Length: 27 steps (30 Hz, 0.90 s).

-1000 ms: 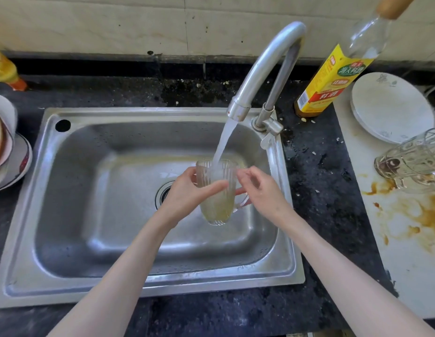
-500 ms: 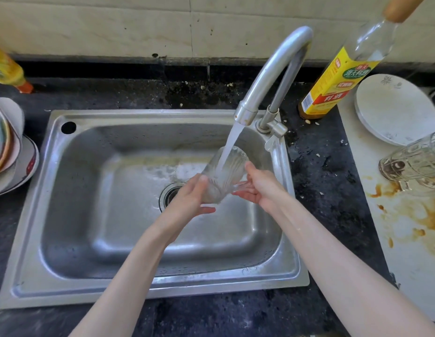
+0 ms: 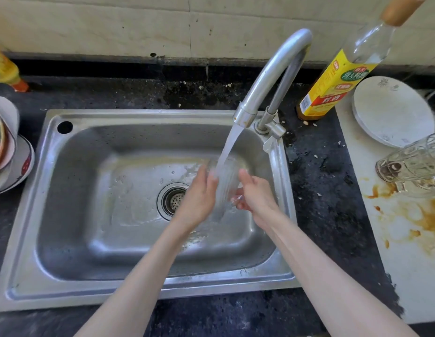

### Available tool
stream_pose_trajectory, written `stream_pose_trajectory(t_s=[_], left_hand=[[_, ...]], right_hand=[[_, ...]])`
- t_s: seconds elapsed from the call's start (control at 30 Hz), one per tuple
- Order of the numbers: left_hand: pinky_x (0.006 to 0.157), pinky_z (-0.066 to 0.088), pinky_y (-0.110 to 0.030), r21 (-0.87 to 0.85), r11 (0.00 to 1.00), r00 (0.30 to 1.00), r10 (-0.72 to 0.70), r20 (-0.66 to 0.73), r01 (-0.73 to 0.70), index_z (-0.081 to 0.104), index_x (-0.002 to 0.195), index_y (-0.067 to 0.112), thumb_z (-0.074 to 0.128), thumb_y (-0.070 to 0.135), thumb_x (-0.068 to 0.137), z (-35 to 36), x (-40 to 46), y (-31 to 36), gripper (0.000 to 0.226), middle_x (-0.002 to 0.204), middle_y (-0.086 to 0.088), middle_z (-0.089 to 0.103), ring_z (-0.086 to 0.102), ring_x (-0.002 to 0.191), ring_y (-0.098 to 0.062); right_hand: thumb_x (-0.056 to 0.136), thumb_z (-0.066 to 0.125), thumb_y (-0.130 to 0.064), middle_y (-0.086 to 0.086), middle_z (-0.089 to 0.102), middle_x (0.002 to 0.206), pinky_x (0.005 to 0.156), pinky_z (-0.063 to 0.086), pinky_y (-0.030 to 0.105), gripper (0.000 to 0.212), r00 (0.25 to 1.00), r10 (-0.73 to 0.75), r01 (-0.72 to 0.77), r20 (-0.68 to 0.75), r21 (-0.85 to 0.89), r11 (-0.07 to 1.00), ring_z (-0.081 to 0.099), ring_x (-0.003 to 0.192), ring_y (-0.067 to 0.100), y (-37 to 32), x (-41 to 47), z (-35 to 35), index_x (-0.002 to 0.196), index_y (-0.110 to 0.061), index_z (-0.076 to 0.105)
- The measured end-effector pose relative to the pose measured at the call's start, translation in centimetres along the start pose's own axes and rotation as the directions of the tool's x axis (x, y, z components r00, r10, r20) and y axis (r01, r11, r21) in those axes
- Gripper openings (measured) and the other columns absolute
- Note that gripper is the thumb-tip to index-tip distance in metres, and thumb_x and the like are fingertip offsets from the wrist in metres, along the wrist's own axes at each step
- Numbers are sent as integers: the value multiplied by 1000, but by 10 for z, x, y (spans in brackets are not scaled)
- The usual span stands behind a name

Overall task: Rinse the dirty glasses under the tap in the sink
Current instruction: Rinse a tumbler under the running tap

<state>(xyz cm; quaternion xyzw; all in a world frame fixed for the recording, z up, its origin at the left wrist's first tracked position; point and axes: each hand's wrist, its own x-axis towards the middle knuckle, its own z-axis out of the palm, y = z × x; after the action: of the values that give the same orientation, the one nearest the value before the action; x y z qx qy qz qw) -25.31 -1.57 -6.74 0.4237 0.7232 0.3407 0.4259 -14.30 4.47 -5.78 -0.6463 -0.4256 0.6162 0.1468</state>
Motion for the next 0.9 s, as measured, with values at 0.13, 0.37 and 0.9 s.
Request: stream_pose_trajectory(t_s=[0.13,0.37,0.9], left_hand=[[95,37,-32,129,990,998,54,34,-58,27,142,12,34,30,99,18,-13,-20,47,130,-10,49,46,119,-24],[95,44,-34,-251,935,967,-227,115,249,61,109,23,13,58,95,-10,17,-10,61,113,-4,65,59,109,-19],[103,6,-1,-142,979,953,99,-287,-145,5,148,21,23,35,99,17,-21,12,54,143,17,13,10,133,7]], right_hand=[[100,39,-29,10,60,63,44,42,24,31,999,7,-8,-37,-32,999,53,41,13,0,3,-6,86,-6,54],[100,41,-30,16,60,77,39,34,24,36,993,-44,52,110,-80,995,52,36,7,16,-8,3,100,3,55],[100,16,-49,-10,63,122,75,50,16,53,986,-134,108,100,230,967,57,110,-3,3,-15,26,119,-26,60]])
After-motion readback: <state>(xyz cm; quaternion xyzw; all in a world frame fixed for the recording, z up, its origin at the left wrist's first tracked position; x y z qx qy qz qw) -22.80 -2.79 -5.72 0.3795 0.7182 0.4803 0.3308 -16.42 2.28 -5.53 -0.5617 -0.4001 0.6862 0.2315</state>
